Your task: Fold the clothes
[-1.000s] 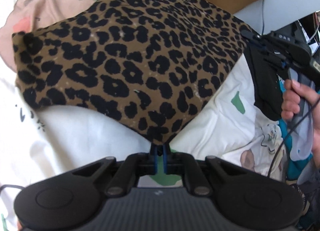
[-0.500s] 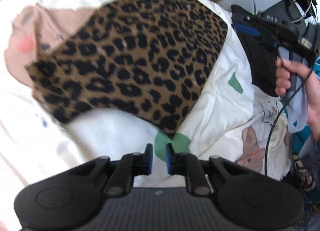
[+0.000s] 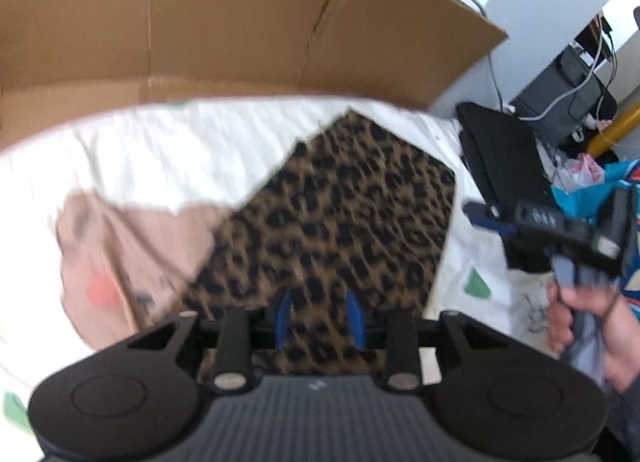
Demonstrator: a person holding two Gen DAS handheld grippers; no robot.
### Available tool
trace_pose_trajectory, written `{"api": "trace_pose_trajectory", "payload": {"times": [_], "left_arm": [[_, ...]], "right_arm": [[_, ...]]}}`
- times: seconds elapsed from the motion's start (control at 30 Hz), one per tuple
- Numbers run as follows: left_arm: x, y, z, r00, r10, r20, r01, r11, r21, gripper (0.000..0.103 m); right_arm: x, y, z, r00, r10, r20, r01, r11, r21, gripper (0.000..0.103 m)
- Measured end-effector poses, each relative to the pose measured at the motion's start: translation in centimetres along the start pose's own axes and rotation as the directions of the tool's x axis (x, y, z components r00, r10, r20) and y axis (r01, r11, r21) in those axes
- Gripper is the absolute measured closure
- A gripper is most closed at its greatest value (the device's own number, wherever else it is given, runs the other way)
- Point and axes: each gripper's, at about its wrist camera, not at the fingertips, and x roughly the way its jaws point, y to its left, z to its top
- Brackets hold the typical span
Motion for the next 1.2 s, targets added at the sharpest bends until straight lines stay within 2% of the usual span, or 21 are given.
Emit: {"api": "trace_pose_trajectory", "payload": {"times": [0.03, 0.2, 0.3, 0.37, 0.4, 0.67, 0.93, 1.07, 1.2], "left_arm": [[0.4, 0.1, 0.6, 1.0, 0.0, -0.007, 0.0, 1.0, 0.014, 0.062], [2.8, 0.3, 3.1, 1.0, 0.012, -0.019, -0.011, 0.999, 0.052, 0.058], [4.3, 0.3, 4.4, 1.0, 0.02, -0.023, -0.018, 0.997, 0.078, 0.051], [5.4, 0.4, 5.2, 1.0, 0.011, -0.027, -0.008, 0.995, 0.099, 0.039], [6.0, 0.6, 5.7, 0.999, -0.001, -0.034, 0.004, 0.994, 0.108, 0.037], [9.8, 1.5, 8.0, 0.998, -0.004, -0.058, 0.011, 0.993, 0.119, 0.037], [12.5, 1.1, 9.5, 0.994, -0.045, -0.101, 0.058, 0.99, 0.129, 0.037], [13.5, 1.5, 10.0, 0.993, -0.051, -0.109, 0.064, 0.991, 0.121, 0.029], [14.2, 2.2, 10.1, 0.989, -0.078, -0.127, 0.091, 0.991, 0.102, 0.026]], "right_arm": [[0.0, 0.0, -0.1, 1.0, 0.0, -0.005, 0.0, 1.0, 0.005, 0.058], [0.4, 0.1, -1.0, 1.0, 0.005, -0.025, -0.004, 0.999, 0.041, 0.058], [0.7, 0.2, -1.6, 0.999, 0.002, -0.043, 0.0, 0.999, 0.05, 0.058], [1.1, 0.5, -1.9, 0.999, -0.004, -0.054, 0.006, 0.999, 0.047, 0.058], [1.3, 0.6, -2.1, 0.998, -0.007, -0.061, 0.01, 0.999, 0.044, 0.058], [2.5, 1.6, -2.7, 0.996, -0.026, -0.089, 0.031, 0.998, 0.055, 0.057], [3.0, 1.1, -2.9, 0.995, -0.013, -0.103, 0.026, 0.993, 0.119, 0.056], [3.4, 0.8, -3.1, 0.993, 0.005, -0.12, 0.014, 0.988, 0.157, 0.056], [4.0, 0.8, -3.3, 0.99, 0.016, -0.141, 0.011, 0.982, 0.187, 0.056]]}}
